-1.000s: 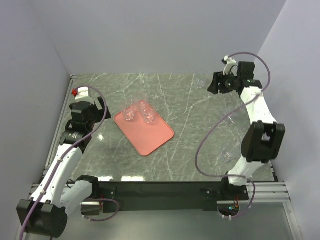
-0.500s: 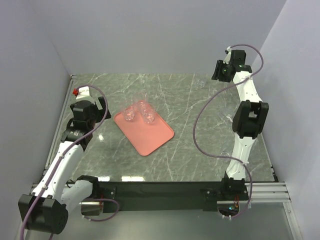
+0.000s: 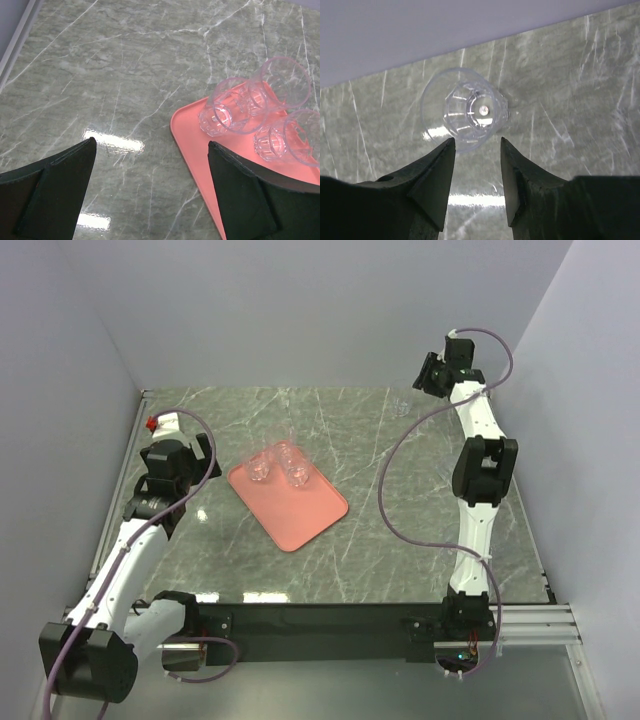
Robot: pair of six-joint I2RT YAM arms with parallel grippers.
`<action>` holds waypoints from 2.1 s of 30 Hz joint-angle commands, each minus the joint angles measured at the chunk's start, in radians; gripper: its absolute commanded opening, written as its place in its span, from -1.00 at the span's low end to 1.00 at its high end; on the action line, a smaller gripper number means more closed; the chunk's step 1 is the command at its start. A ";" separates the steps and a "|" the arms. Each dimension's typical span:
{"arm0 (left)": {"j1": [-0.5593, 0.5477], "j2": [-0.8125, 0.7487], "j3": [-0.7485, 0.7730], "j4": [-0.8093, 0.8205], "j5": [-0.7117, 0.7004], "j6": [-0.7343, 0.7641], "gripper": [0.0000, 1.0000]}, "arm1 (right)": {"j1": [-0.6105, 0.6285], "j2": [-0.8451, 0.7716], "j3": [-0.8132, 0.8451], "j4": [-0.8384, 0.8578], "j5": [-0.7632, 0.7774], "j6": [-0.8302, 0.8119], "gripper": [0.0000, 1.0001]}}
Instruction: Place the glasses into the tray
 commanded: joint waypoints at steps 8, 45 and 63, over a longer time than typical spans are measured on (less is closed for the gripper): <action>0.005 0.023 0.018 0.027 -0.007 0.016 0.99 | 0.022 0.064 0.078 0.103 0.072 0.082 -0.07; 0.005 0.029 0.019 0.028 -0.004 0.018 0.97 | 0.034 0.140 0.138 0.068 0.128 0.108 -0.42; 0.006 0.026 0.018 0.033 -0.004 0.018 0.97 | 0.038 0.132 0.134 0.034 0.112 0.116 -0.53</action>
